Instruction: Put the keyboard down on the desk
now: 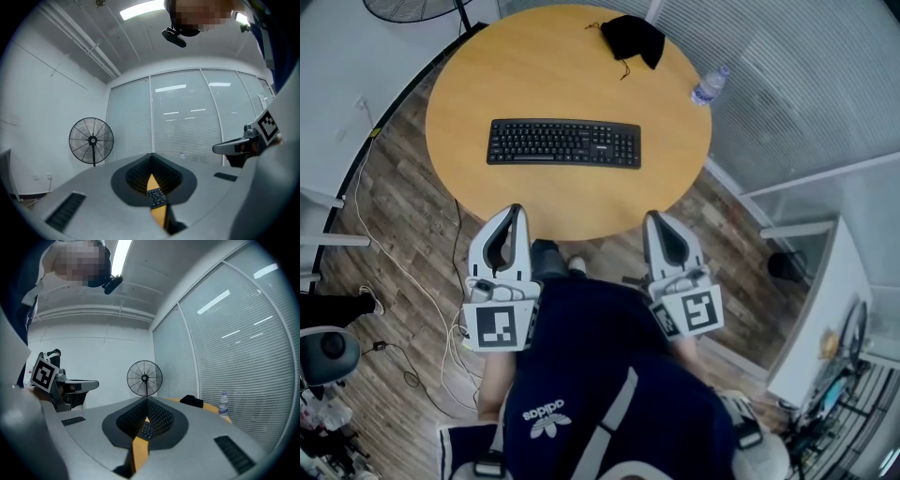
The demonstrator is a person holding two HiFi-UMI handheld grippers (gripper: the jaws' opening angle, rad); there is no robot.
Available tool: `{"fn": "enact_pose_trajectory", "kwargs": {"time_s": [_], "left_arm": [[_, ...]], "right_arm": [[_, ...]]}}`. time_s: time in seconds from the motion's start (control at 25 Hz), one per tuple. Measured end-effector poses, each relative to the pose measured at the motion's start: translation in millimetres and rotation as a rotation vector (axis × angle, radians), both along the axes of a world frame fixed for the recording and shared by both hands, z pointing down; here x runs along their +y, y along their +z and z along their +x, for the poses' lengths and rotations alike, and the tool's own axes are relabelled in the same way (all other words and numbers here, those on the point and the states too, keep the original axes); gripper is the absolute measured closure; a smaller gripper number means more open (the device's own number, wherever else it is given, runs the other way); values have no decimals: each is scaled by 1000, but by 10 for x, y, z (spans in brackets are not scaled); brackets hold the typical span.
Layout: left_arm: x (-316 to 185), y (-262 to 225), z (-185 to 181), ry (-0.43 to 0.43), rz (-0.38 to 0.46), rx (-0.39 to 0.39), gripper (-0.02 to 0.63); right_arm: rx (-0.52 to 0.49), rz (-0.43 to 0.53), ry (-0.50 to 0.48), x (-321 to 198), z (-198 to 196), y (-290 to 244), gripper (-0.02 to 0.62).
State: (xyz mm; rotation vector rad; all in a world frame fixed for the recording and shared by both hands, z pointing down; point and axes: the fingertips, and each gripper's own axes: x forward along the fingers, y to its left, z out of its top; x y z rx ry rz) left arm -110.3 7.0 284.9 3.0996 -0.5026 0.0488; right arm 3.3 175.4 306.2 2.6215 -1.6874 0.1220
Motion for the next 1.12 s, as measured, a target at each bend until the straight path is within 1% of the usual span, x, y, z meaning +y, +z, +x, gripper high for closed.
{"fn": "enact_pose_trajectory", "kwargs": {"time_s": [0.2,0.4,0.72,1.12], "left_arm": [[-22,6,-28,-10,0,7,603],[-26,20,-16,-1,-2,2,603],[-24,46,28,7,-4,-8,603],[20,51,97,25,-5,-9,603]], "right_arm": [[15,-7,-12,-32,-6,-8,592],[27,-23,-9,-52,21,-13,591],[9,-1,1,-29,97,-37,592],[8,-5,-6,-52,106,-17,592]]}}
